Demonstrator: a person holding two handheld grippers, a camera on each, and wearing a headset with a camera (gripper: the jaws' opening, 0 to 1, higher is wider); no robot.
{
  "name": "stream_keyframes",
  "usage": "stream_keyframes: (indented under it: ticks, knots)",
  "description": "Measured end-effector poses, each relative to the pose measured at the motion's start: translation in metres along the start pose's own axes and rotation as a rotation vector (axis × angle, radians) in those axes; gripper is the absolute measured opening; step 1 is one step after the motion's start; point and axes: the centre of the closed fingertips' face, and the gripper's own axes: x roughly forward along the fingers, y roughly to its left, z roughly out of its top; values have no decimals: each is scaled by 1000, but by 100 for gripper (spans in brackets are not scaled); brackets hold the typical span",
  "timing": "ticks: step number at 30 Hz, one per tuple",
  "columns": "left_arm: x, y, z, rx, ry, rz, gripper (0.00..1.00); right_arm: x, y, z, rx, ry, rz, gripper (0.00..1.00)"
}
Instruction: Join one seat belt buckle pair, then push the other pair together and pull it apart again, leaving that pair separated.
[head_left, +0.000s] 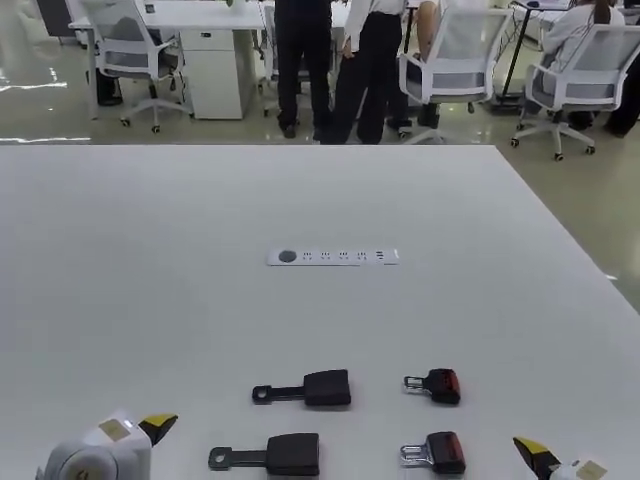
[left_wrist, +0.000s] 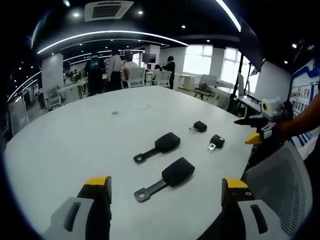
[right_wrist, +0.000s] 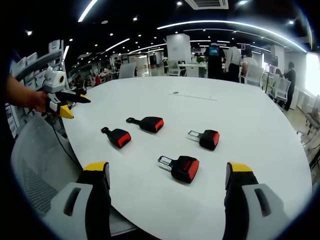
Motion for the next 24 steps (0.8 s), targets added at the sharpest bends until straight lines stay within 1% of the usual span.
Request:
stream_keyframes:
  ticks: [3,7,12,17,19,23,24]
  knots:
    - [3,-1,0,0,2,-4,93,4,-1,1,1,2,3,96]
    - [8,0,-4,-1,9,-13,92,10,-3,2,-2,6,9,95]
    - [15,-3,-3,7,13,-26,90,16,-4,2,-11,21,14,94]
    - [22,-4,-1,13,19,-36,88,22,-7,3,-11,24,22,94]
    - [25,-3,-2,15,23,-39,87,23,-8,3,-13,25,25,93]
    - [32,-4,-1,22,30,-49,87,28,-10,3,-18,33,35,92]
    - [34,-3,-2,24,31,-52,86,29,-10,2,-20,38,36,92]
